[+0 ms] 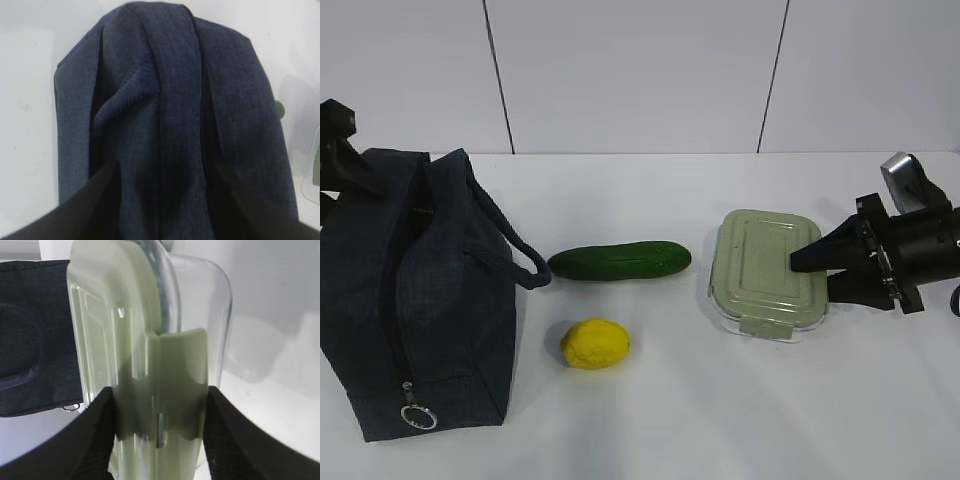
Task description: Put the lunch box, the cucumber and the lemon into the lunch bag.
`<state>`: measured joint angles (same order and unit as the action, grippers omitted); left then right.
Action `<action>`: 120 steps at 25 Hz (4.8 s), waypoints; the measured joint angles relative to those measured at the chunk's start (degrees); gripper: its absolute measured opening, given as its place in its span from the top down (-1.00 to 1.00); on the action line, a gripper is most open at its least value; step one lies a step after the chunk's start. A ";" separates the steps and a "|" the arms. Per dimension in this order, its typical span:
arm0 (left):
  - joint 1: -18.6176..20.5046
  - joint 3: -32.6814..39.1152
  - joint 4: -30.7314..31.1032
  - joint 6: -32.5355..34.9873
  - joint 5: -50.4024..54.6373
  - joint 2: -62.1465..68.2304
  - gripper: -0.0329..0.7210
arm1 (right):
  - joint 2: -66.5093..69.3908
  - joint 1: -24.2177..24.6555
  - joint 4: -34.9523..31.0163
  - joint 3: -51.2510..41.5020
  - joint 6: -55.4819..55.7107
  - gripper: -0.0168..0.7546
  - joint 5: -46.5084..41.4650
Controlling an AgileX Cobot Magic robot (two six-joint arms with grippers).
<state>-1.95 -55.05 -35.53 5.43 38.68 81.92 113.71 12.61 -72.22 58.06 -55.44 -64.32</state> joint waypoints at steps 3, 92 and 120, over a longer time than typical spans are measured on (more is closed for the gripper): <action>0.00 0.00 -0.28 0.30 0.33 0.52 -0.15 | 0.00 0.00 0.00 0.00 0.00 -0.04 0.00; -10.54 -11.09 20.80 -7.80 13.59 0.52 0.93 | -8.38 -33.01 -18.31 13.15 13.73 -0.04 -1.36; -14.31 -11.09 15.48 -7.91 9.57 0.52 0.93 | -4.58 -33.40 -20.70 13.15 13.63 -0.04 3.34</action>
<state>-16.26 -66.14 -20.05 -2.48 48.25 82.45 109.13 -20.79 -92.92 71.21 -41.81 -60.97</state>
